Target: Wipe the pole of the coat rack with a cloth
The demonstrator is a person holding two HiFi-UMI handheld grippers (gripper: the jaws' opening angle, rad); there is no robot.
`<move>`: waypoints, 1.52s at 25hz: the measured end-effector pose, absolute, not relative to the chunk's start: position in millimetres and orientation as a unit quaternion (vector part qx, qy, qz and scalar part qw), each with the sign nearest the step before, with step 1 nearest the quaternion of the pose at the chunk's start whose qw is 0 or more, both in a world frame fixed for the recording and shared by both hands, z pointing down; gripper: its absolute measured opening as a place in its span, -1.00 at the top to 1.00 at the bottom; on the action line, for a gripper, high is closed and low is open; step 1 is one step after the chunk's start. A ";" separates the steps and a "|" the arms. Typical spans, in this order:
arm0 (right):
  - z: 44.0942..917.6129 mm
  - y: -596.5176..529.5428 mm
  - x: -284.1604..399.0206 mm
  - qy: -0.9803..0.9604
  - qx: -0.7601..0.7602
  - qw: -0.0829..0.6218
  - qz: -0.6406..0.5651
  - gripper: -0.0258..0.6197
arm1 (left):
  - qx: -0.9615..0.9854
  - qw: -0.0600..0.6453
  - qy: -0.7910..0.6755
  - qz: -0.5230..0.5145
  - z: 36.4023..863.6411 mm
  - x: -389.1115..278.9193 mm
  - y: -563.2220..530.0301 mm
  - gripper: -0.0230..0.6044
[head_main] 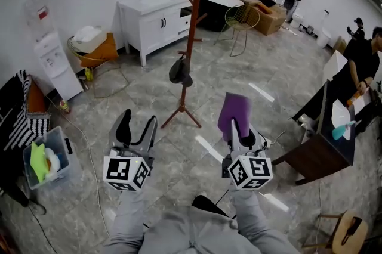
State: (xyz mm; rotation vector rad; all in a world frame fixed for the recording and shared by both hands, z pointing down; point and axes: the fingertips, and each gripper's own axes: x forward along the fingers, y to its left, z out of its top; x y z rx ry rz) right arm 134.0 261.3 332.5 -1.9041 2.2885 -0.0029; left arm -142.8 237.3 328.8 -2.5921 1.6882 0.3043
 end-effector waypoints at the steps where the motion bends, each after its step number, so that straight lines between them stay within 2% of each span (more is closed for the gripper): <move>1: 334.0 258.8 134.5 0.764 -0.639 0.082 -0.002 0.65 | -0.834 0.016 0.542 0.099 329.7 -143.5 232.6 -0.15; 26: 344.5 16.0 189.8 0.813 -0.572 0.105 -0.035 0.65 | -0.812 0.036 0.580 0.064 318.7 -61.8 23.2 -0.15; 38: 347.2 -69.1 189.1 0.805 -0.584 0.099 -0.034 0.65 | -0.824 0.033 0.562 0.062 323.0 -55.4 -74.2 -0.15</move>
